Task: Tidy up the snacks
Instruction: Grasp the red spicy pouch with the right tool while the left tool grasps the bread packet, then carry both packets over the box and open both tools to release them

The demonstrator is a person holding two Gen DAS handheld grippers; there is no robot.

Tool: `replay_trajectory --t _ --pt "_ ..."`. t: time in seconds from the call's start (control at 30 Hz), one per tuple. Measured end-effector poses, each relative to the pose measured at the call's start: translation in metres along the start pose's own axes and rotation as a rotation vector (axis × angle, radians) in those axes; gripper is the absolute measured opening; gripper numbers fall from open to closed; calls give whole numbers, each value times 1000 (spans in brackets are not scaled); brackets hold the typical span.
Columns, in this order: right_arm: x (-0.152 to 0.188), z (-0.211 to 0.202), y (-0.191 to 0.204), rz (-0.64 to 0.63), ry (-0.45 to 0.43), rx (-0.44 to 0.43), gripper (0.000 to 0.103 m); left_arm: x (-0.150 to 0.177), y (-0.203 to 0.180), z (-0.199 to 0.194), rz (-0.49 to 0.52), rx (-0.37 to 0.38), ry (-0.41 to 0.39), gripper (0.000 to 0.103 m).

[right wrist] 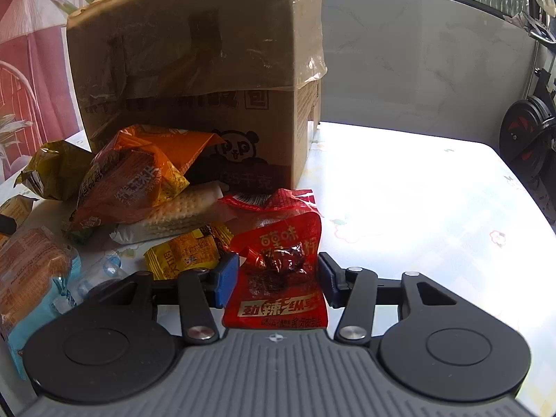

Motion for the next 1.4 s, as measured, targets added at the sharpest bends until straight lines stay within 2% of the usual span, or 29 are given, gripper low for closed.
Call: replay_trajectory --t 0.27,0.43,0.63,0.77,0.93,1.03,1.17,1.27,1.4 --pt "-8 -25 -16 92 -56 32 50 -22 12 -38 -35 48 -88 38" --pt "-31 -46 -21 127 -124 29 50 -41 14 -66 -47 87 -159 38" --pt "-86 -74 -13 104 -248 -2 50 -84 9 -88 -28 104 -240 38" --pt "-134 -89 1 42 -316 -46 50 -130 -6 -105 30 117 -321 38" --pt "-201 -98 17 19 -385 -106 50 -195 -46 -119 114 156 -427 38" --pt "-235 -85 26 10 -384 -123 50 -234 -74 -114 151 177 -465 38" --pt "-264 -46 37 -19 -331 -83 50 -267 -107 -90 183 163 -473 38" --pt "-271 -13 38 8 -256 -57 50 -283 -128 -55 181 151 -411 38" --pt "-265 17 36 43 -166 -25 51 -290 -140 -22 150 175 -357 39"
Point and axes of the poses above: each gripper's, at about its wrist camera, not at the fingertips, and z roughly the way its jaws point, y to its left, x to its underside, the point moved 8 cm from there along z, roughly the way its jaws point, and after that the axes turned 3 degrees about y, right-handed, at the moved point
